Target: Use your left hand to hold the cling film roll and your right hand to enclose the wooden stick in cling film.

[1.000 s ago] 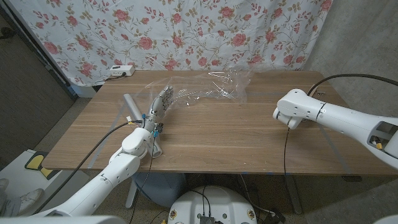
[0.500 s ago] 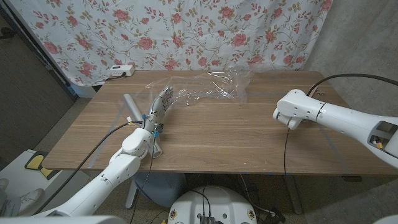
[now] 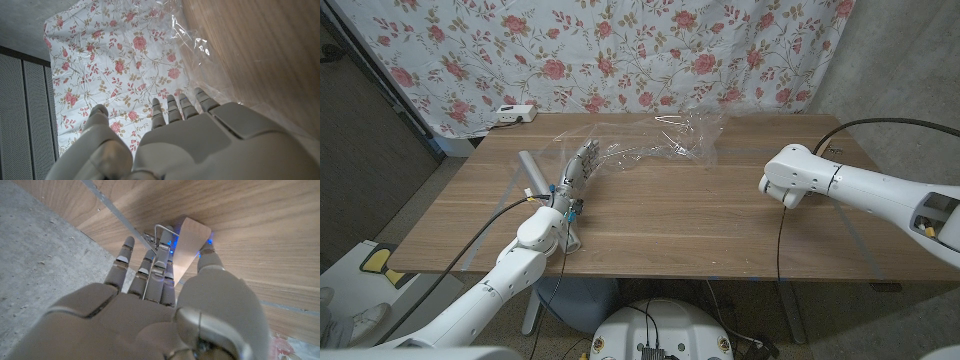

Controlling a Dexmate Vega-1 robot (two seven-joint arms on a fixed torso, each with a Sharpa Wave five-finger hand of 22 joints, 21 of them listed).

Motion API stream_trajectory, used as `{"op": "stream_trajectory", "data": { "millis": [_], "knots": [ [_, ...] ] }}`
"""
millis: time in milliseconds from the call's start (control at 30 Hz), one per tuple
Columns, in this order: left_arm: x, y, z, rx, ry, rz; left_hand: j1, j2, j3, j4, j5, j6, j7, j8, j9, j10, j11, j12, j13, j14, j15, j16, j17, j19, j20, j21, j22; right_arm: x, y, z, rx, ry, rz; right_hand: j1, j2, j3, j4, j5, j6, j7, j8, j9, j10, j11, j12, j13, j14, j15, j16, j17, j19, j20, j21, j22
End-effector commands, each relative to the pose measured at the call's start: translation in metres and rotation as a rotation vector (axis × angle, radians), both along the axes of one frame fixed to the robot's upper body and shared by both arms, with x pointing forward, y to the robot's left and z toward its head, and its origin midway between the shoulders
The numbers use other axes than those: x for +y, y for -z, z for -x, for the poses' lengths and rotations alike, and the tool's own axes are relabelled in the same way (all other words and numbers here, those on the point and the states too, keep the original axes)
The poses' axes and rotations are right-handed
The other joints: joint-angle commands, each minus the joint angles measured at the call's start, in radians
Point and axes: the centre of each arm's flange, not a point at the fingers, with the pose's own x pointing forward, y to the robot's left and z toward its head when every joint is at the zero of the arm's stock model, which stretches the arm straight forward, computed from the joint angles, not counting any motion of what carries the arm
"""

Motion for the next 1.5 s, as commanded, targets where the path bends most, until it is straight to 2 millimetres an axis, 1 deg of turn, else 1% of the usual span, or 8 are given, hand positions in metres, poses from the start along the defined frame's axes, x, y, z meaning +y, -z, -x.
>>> {"op": "stream_trajectory", "data": {
  "millis": [33, 100, 333, 500, 733, 900, 1200, 1500],
  "knots": [
    [-0.002, -0.001, -0.001, 0.000, 0.000, -0.004, -0.002, 0.007, 0.005, -0.005, 0.000, 0.004, 0.000, 0.000, 0.005, 0.008, -0.002, 0.001, 0.002, 0.002, 0.002, 0.004, 0.004, 0.010, 0.005, 0.000, 0.003, -0.003, 0.005, 0.000, 0.012, 0.008, -0.004, 0.082, 0.007, 0.035, 0.001, 0.030, -0.001, -0.012, -0.003, 0.003, -0.002, -0.018, 0.010, 0.012, 0.015, 0.016, 0.014, 0.008, -0.001, 0.001, 0.002, -0.001],
    [-0.003, -0.001, -0.001, -0.001, 0.004, -0.003, -0.003, 0.007, 0.005, -0.005, 0.000, 0.004, 0.000, 0.000, 0.005, 0.008, -0.003, 0.001, 0.002, 0.002, 0.001, 0.004, 0.004, 0.010, 0.003, 0.000, 0.003, -0.004, 0.005, 0.001, 0.011, 0.007, -0.004, 0.107, 0.002, 0.043, 0.002, 0.042, -0.003, -0.010, -0.005, 0.004, 0.006, -0.021, 0.017, 0.016, 0.027, 0.040, 0.019, 0.007, 0.004, -0.001, 0.003, -0.002],
    [-0.004, -0.001, -0.001, 0.000, 0.006, -0.003, -0.003, 0.007, 0.005, -0.005, 0.000, 0.004, -0.001, 0.000, 0.005, 0.006, -0.002, 0.001, 0.002, 0.001, -0.001, 0.003, 0.004, 0.010, 0.004, 0.000, 0.003, -0.005, 0.006, 0.005, -0.029, 0.003, 0.009, 0.165, 0.018, 0.084, 0.007, 0.093, -0.017, -0.015, -0.013, 0.006, 0.014, -0.037, 0.035, 0.031, 0.036, 0.030, 0.015, 0.004, 0.006, -0.001, 0.003, -0.003],
    [-0.005, 0.001, -0.001, 0.003, 0.009, -0.003, -0.004, 0.007, 0.005, -0.005, 0.000, 0.005, -0.001, 0.000, 0.005, 0.007, -0.002, 0.001, 0.002, 0.001, 0.000, 0.003, 0.004, 0.010, 0.004, 0.000, 0.003, -0.005, 0.006, 0.010, -0.091, 0.002, 0.028, 0.181, 0.030, 0.152, 0.023, 0.239, 0.027, -0.030, -0.003, 0.010, 0.048, -0.069, 0.079, 0.053, 0.086, -0.028, 0.009, 0.006, 0.034, -0.012, 0.007, -0.004],
    [-0.006, -0.001, -0.002, -0.001, 0.011, -0.002, -0.004, 0.007, 0.004, -0.004, 0.000, 0.004, 0.000, 0.000, 0.005, 0.008, -0.001, 0.001, 0.002, -0.001, 0.001, 0.003, 0.004, 0.010, 0.004, -0.001, 0.003, -0.006, 0.008, 0.016, -0.143, 0.009, 0.037, 0.192, 0.034, 0.229, 0.030, 0.397, 0.078, -0.051, 0.010, 0.021, 0.044, -0.084, 0.104, 0.070, 0.109, -0.056, -0.001, 0.014, 0.039, -0.027, 0.001, -0.006],
    [-0.007, -0.001, -0.003, 0.003, 0.015, -0.003, -0.005, 0.007, 0.004, -0.004, 0.000, 0.005, -0.001, 0.000, 0.005, 0.007, -0.001, 0.001, 0.002, 0.000, 0.000, 0.003, 0.004, 0.010, 0.004, -0.001, 0.003, -0.008, 0.009, 0.018, -0.149, 0.011, 0.029, 0.175, 0.035, 0.259, 0.042, 0.463, 0.115, -0.078, 0.019, 0.027, 0.037, -0.086, 0.115, 0.080, 0.118, -0.061, -0.005, 0.019, 0.045, -0.030, 0.001, -0.006],
    [-0.008, -0.001, -0.004, 0.004, 0.016, -0.010, -0.005, 0.008, 0.004, -0.004, 0.000, 0.005, -0.001, 0.000, 0.005, 0.007, -0.001, 0.001, 0.002, 0.000, 0.001, 0.004, 0.004, 0.010, 0.004, -0.001, 0.003, -0.012, 0.011, 0.019, -0.145, 0.017, 0.006, 0.139, 0.066, 0.307, 0.082, 0.539, 0.132, -0.104, 0.015, 0.036, 0.034, -0.086, 0.142, 0.104, 0.112, -0.067, -0.011, 0.037, 0.036, -0.041, -0.001, -0.005],
    [-0.009, -0.001, -0.006, 0.008, 0.018, -0.008, -0.006, 0.008, 0.004, -0.004, 0.000, 0.005, 0.000, 0.000, 0.005, 0.007, -0.002, 0.001, 0.002, 0.001, 0.000, 0.004, 0.004, 0.010, 0.004, -0.001, 0.003, -0.016, 0.016, 0.020, -0.133, 0.026, -0.030, 0.095, 0.085, 0.408, 0.167, 0.631, 0.118, -0.120, -0.006, 0.055, -0.008, -0.081, 0.181, 0.155, 0.071, -0.059, -0.023, 0.077, 0.008, -0.047, -0.001, -0.003]
  ]
}}
